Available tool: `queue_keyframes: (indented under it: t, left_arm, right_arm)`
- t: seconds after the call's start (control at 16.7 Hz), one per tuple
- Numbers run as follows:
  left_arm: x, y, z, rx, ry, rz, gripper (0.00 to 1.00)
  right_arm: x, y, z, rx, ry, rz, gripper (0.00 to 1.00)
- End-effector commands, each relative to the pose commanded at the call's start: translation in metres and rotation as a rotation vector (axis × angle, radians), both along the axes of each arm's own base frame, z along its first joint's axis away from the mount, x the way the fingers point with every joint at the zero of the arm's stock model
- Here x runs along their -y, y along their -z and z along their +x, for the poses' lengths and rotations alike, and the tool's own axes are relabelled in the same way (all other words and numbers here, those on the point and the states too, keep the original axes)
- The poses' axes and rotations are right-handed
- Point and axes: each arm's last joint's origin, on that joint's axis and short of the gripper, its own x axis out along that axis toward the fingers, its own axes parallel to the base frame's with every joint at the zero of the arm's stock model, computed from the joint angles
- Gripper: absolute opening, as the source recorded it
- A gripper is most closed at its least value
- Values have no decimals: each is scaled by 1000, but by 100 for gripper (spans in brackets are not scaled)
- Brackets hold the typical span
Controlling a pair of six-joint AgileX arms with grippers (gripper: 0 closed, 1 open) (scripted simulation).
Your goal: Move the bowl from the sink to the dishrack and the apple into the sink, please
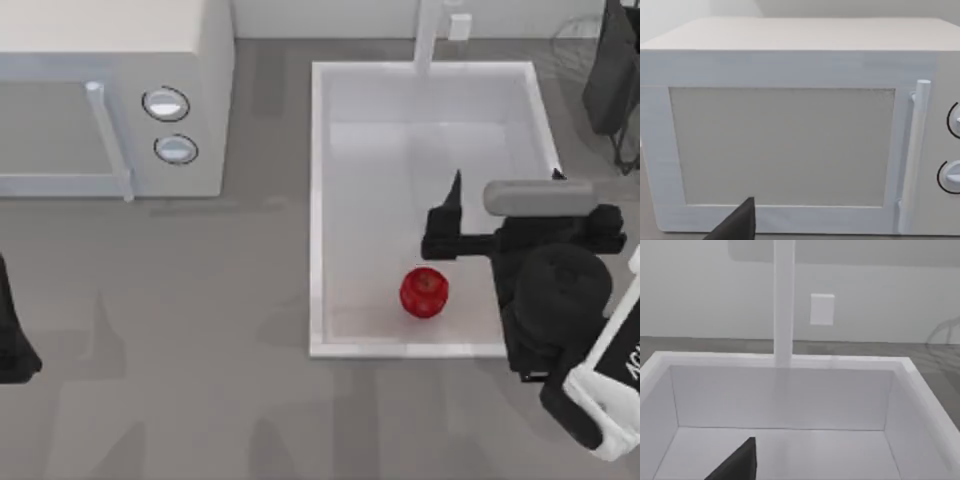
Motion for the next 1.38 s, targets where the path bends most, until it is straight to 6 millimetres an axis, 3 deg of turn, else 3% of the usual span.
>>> queue_keyframes:
  t: [0.3, 0.66, 0.96, 1.38]
  left_arm:
    - [0, 0, 0, 0, 0, 0, 100]
    - [0, 0, 0, 0, 0, 0, 100]
    - [0, 0, 0, 0, 0, 0, 100]
    - [0, 0, 0, 0, 0, 0, 100]
  right_arm:
    - [67, -40, -13, -128, 49, -52, 100]
    - [138, -90, -84, -158, 82, -15, 100]
    - [159, -93, -140, -74, 53, 22, 100]
    - [161, -87, -166, 34, -19, 32, 100]
